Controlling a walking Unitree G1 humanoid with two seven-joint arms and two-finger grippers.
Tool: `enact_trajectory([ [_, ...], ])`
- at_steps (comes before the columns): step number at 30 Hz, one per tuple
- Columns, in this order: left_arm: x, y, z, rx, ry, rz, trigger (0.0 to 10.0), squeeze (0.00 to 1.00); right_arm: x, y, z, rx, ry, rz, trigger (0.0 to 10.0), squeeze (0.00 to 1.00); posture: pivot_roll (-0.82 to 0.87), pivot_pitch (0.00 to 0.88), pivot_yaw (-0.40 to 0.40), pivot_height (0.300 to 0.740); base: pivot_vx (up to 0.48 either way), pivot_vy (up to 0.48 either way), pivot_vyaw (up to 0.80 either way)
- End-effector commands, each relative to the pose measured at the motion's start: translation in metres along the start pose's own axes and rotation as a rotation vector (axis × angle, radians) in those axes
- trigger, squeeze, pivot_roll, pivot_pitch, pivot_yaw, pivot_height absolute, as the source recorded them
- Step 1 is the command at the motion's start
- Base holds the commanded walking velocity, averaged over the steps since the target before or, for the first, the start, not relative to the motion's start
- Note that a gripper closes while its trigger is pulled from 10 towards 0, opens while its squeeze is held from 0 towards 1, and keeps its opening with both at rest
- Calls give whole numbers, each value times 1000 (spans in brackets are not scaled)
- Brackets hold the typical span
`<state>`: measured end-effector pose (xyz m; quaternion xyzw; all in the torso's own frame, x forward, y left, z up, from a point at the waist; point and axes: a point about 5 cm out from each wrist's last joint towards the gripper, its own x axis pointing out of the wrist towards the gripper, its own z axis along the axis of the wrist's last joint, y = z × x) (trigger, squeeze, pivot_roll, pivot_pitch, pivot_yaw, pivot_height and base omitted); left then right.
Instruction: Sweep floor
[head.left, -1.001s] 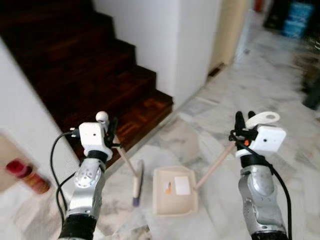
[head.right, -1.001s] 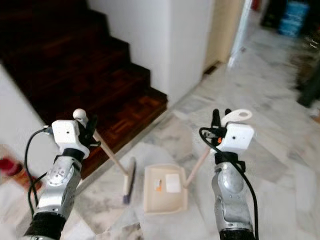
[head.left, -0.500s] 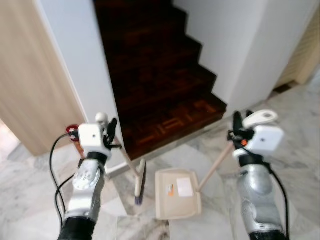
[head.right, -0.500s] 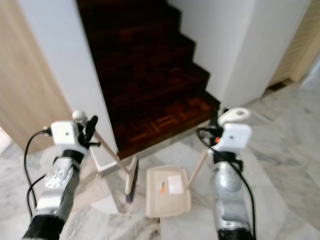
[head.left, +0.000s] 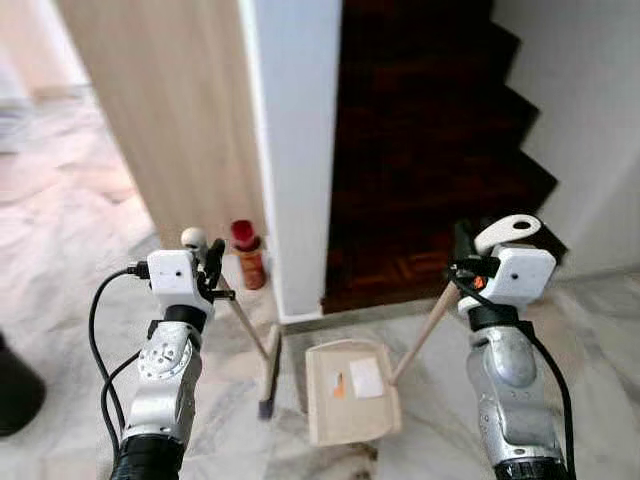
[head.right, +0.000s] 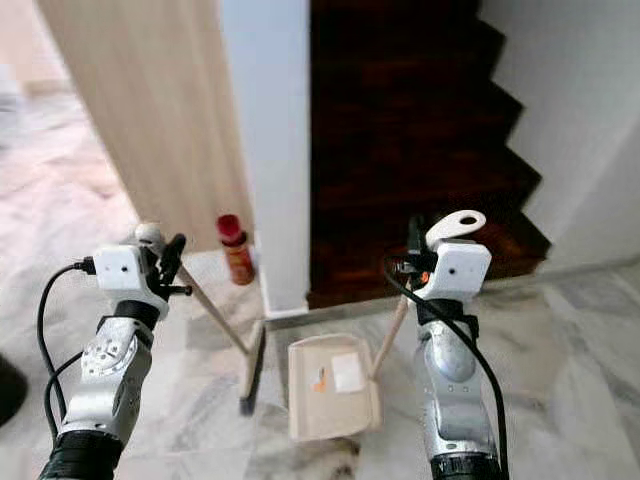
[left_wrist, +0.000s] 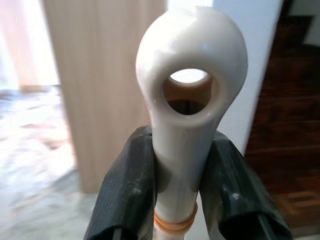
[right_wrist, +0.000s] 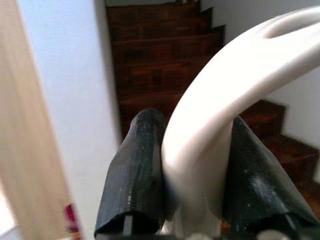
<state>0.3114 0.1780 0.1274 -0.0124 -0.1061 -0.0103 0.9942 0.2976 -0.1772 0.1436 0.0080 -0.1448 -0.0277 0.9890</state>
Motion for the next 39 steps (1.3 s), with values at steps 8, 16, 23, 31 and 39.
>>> enact_trajectory([
  [8,4,-2,14,3,-58,-5,10000,0,4,-4,10,21,-40,-13,10000,0,-56,41,2,740,0,0,560],
  [16,5,-2,14,-5,-50,1,10000,0,5,-4,10,32,-35,-12,10000,0,-58,49,-3,740,0,136,0],
  [23,5,-2,14,-8,-50,1,10000,0,7,-3,10,34,-35,-9,10000,0,-58,49,0,740,0,344,0],
  [31,5,-3,15,-8,-48,0,10000,0,7,-4,9,31,-29,-10,10000,0,-56,56,-1,740,0,370,0],
  [39,4,-3,14,-12,-46,-4,10000,0,7,-2,9,32,-28,0,10000,0,-57,48,0,740,0,369,0],
])
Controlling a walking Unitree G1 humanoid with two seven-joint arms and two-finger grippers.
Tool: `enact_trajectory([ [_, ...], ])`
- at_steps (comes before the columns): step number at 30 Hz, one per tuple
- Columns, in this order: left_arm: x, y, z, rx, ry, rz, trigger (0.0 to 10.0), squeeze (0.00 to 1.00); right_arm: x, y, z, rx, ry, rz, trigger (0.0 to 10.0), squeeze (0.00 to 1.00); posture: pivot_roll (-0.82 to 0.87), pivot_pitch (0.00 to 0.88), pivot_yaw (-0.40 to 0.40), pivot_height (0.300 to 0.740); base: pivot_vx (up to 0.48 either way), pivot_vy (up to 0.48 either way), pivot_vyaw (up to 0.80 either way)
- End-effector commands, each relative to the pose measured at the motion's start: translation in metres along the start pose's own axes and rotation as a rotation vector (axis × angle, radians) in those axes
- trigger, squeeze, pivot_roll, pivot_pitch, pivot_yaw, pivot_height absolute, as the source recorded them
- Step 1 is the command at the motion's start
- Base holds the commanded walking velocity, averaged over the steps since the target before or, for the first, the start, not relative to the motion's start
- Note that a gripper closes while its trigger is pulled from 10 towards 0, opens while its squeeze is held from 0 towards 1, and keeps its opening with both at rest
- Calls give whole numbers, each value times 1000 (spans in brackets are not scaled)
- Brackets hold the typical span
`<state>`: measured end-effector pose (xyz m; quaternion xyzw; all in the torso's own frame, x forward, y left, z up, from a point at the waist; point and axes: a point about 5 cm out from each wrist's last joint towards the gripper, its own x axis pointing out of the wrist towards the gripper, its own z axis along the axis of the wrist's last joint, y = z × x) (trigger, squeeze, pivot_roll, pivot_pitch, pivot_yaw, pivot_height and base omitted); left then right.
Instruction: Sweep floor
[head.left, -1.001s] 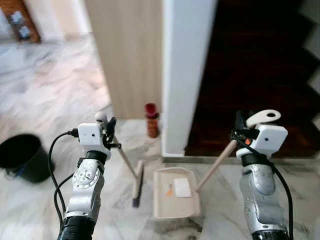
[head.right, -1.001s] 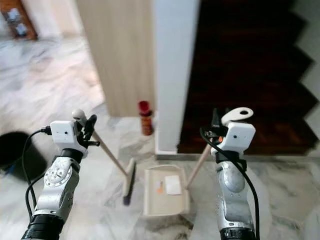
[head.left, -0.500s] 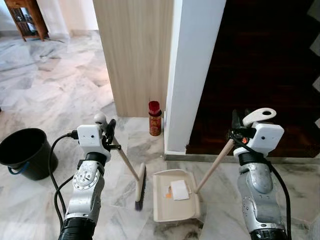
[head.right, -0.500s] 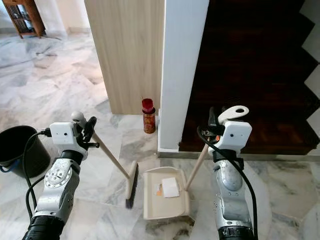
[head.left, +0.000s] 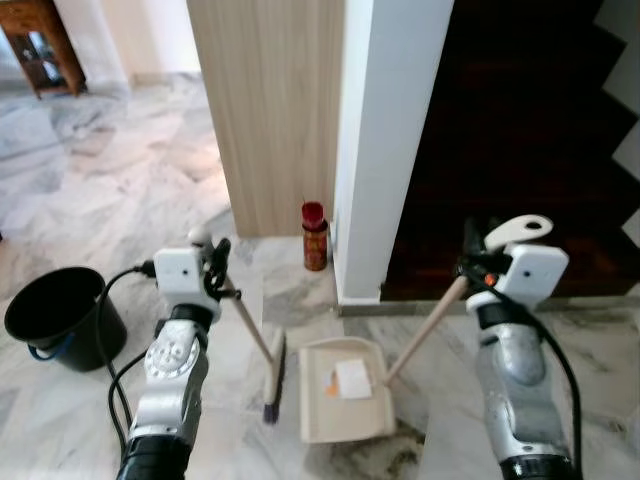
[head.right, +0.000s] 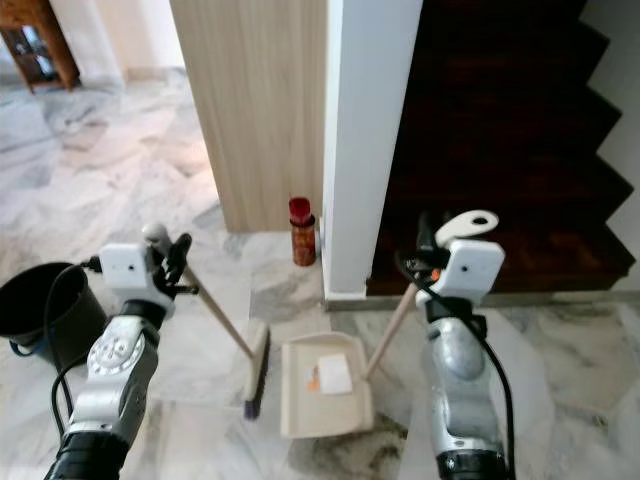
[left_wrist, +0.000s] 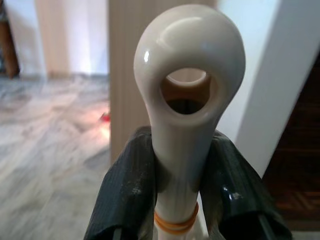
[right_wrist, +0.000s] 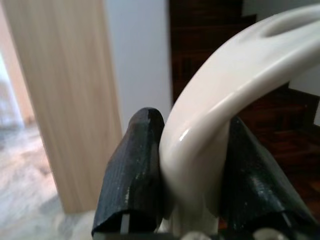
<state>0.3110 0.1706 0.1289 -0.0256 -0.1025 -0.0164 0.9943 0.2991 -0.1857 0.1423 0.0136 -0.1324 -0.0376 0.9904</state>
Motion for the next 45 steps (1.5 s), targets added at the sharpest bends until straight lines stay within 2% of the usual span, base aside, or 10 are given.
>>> enact_trajectory([
  [1,4,3,13,15,-53,3,10000,0,6,7,11,25,-53,24,10000,0,-56,43,0,740,0,368,0],
  [18,3,1,12,13,-49,-6,10000,0,6,8,12,25,-55,30,10000,0,-58,19,1,740,0,367,0],
  [45,4,1,13,24,-46,-11,10000,0,9,9,14,27,-61,30,10000,0,-53,54,1,740,0,369,0],
])
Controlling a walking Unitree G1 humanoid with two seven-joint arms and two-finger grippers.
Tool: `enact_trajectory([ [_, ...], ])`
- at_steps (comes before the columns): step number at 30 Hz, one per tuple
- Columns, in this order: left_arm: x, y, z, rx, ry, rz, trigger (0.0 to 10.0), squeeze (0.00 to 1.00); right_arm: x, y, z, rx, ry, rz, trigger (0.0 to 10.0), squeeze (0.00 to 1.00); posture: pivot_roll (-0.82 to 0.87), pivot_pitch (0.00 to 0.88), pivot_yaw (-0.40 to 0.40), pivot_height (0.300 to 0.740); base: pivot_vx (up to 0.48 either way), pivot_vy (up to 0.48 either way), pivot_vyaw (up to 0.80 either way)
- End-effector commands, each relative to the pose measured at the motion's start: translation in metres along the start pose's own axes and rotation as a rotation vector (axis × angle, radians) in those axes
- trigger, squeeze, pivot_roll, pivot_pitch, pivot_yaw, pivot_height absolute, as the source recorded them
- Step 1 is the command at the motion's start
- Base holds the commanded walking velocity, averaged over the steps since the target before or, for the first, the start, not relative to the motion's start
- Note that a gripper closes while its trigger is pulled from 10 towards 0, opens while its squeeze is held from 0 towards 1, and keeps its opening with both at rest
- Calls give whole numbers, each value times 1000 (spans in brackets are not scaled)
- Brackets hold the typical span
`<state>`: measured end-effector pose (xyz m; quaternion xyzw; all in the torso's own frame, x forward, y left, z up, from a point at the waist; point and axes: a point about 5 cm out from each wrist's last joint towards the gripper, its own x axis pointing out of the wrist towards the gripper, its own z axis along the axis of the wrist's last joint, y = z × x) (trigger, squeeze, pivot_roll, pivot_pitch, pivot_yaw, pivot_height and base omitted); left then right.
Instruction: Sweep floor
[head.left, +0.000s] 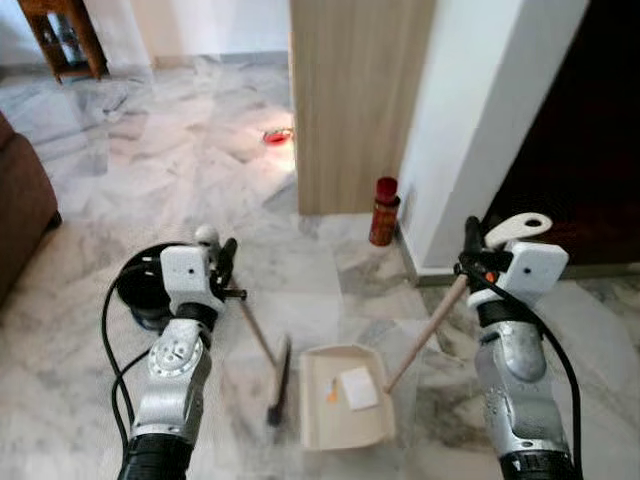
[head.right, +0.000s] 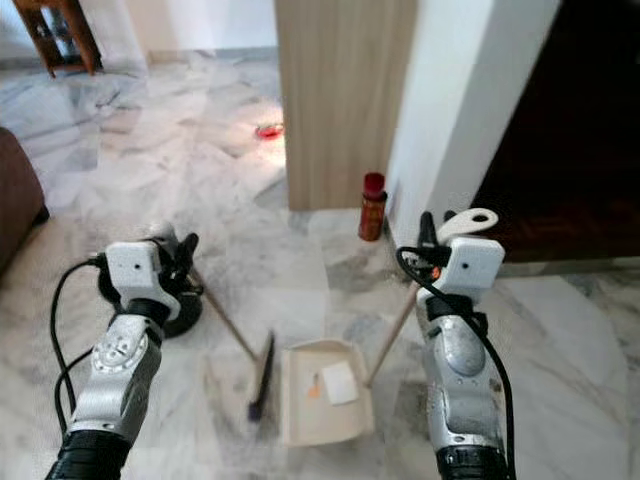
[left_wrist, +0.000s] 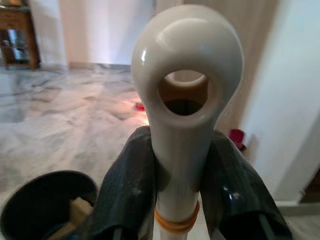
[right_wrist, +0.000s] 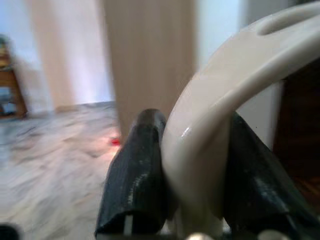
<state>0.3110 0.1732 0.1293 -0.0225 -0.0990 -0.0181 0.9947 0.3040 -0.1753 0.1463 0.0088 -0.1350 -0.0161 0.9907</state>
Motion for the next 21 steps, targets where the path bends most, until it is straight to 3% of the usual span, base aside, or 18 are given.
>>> enact_trajectory([
  [1,3,-2,12,18,-53,-6,10000,0,4,-3,12,29,-56,-14,10000,0,-51,53,1,740,0,368,0],
  [21,4,-3,12,12,-53,-9,10000,0,5,-1,12,33,-54,-7,10000,0,-49,60,0,740,0,367,0],
])
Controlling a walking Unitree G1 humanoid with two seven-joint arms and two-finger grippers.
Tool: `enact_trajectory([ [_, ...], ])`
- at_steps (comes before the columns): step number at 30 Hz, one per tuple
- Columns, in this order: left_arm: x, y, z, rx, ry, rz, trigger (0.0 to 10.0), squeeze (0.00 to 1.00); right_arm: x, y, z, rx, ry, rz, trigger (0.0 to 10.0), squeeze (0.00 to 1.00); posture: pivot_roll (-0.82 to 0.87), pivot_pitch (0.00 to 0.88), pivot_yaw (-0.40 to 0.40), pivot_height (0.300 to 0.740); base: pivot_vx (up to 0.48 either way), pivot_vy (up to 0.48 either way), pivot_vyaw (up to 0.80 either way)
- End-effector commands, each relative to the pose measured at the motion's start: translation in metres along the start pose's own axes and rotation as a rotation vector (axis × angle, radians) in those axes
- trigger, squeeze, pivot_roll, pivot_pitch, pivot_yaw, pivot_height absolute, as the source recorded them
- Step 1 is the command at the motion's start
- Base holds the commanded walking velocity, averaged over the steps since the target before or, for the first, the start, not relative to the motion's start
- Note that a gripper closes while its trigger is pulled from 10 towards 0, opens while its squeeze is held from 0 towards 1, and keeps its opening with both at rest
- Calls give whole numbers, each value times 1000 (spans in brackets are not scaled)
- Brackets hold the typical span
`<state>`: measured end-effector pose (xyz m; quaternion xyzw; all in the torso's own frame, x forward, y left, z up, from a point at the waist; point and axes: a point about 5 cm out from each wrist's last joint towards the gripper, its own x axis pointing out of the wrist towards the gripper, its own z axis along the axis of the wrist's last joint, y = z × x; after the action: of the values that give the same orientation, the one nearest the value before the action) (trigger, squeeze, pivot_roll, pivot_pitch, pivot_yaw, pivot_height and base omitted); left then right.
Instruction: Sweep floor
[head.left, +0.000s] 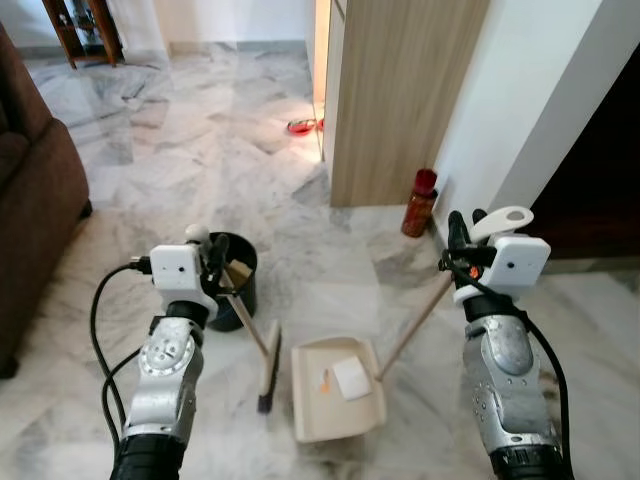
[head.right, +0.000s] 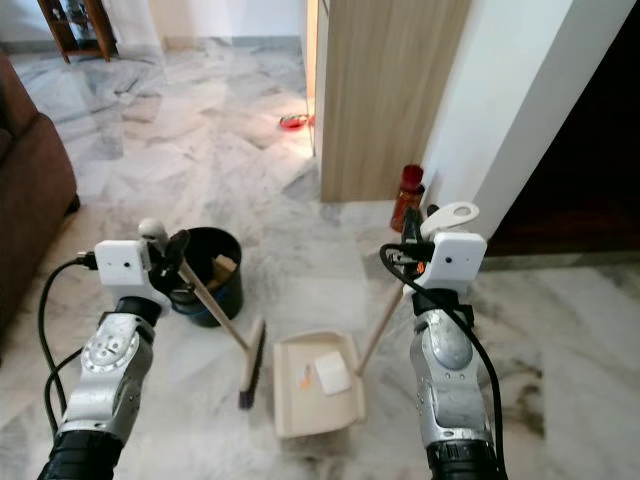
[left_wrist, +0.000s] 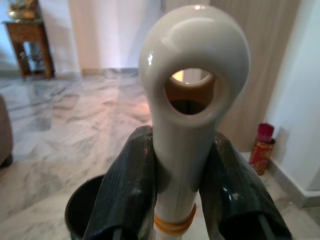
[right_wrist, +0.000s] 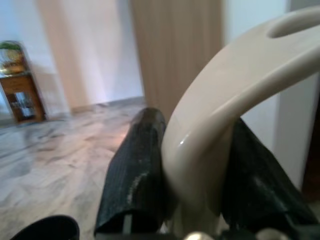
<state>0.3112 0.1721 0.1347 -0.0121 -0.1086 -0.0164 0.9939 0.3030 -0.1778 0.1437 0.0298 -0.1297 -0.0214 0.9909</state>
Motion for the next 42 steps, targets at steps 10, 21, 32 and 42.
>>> enact_trajectory([
  [10,2,-2,7,-9,-34,-10,10000,0,6,2,14,-6,-65,11,10000,0,-48,54,2,740,0,368,0],
  [21,1,-4,7,-14,-34,-20,10000,0,5,2,14,-8,-68,9,10000,0,-50,35,5,740,0,367,0],
  [32,1,-3,7,-14,-31,-18,10000,0,7,2,16,-8,-72,7,10000,0,-46,51,3,740,0,366,0],
  [42,2,-3,7,-5,-33,-14,10000,0,14,-1,36,31,-138,-26,10000,0,-45,59,0,740,0,173,0],
])
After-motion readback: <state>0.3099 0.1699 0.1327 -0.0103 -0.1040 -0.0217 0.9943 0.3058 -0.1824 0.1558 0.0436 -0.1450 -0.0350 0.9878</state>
